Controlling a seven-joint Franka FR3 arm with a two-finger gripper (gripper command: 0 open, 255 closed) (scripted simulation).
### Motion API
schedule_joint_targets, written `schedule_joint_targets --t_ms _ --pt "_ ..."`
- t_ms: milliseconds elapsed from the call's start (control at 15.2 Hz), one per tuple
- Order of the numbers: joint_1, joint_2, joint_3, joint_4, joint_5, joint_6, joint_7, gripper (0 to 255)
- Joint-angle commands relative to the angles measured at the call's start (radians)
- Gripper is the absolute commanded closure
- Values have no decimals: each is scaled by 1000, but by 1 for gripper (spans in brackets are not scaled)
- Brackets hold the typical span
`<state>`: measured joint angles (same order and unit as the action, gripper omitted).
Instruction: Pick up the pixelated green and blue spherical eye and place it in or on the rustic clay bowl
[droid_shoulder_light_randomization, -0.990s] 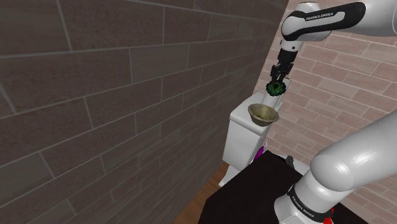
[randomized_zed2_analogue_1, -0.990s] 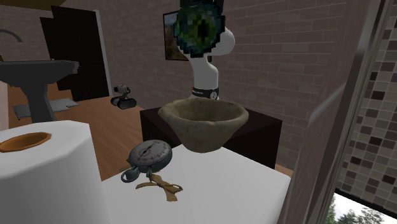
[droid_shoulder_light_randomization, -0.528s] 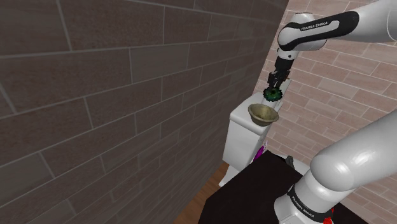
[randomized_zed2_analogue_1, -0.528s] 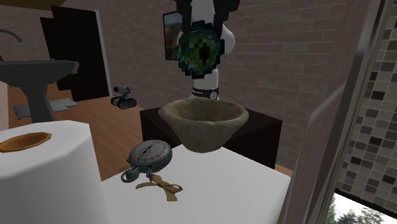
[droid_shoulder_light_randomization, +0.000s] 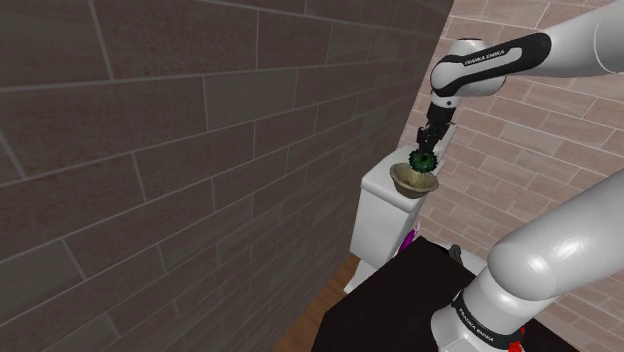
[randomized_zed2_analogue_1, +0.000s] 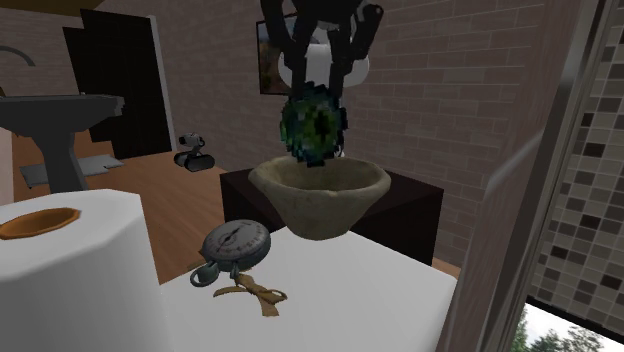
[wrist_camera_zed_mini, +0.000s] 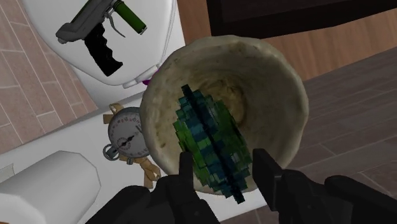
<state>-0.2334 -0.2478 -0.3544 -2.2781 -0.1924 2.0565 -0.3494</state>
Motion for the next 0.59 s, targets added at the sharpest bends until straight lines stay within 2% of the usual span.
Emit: schedule_joint_targets --t_ms 0,330,396,528 --pt "-1 15 -5 -24 1 40 0 255" --pt "-1 16 -5 -23 1 39 -1 255" --pt "-1 16 -5 -23 1 39 -1 0" --pt "14 345 -94 316 233 -305 -175 0"
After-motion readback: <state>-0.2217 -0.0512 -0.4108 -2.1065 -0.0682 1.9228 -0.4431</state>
